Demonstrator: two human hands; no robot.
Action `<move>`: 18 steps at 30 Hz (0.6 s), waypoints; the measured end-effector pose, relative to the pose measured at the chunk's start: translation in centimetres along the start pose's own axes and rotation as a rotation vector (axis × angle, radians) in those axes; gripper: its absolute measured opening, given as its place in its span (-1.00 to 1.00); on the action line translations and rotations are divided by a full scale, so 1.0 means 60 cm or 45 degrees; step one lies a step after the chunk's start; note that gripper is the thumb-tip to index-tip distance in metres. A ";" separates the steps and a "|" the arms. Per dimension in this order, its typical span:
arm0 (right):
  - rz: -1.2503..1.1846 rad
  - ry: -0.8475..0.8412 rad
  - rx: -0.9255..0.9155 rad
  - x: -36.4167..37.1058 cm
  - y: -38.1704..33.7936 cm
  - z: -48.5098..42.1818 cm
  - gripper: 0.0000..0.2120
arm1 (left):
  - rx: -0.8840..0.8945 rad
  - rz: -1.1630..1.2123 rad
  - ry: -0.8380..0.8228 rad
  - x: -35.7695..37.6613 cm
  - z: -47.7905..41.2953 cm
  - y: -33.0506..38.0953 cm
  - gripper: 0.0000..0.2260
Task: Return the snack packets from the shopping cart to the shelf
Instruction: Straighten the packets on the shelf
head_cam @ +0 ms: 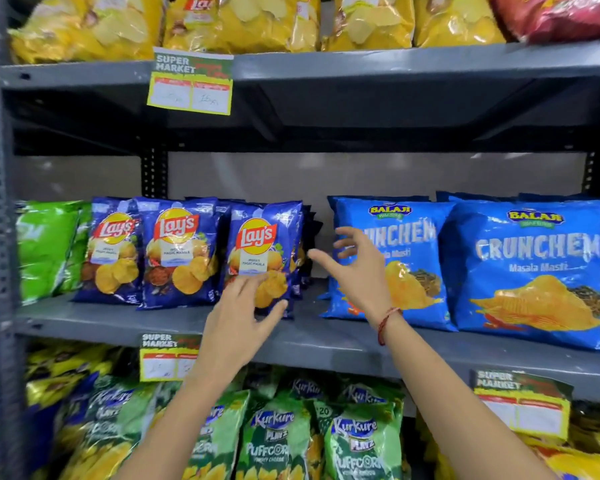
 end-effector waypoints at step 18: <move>0.082 -0.473 0.258 0.176 0.054 -0.018 -0.32 | -0.033 -0.378 -0.007 -0.006 0.053 -0.089 -0.60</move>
Point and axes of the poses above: each hand's wrist, its own z-axis away from the middle knuckle, its own x-axis out of the palm, y = z × x, the point moved 2 cm from there along -z, towards the middle knuckle, and after that the axes turned 5 degrees about x, right-handed, at the moved point
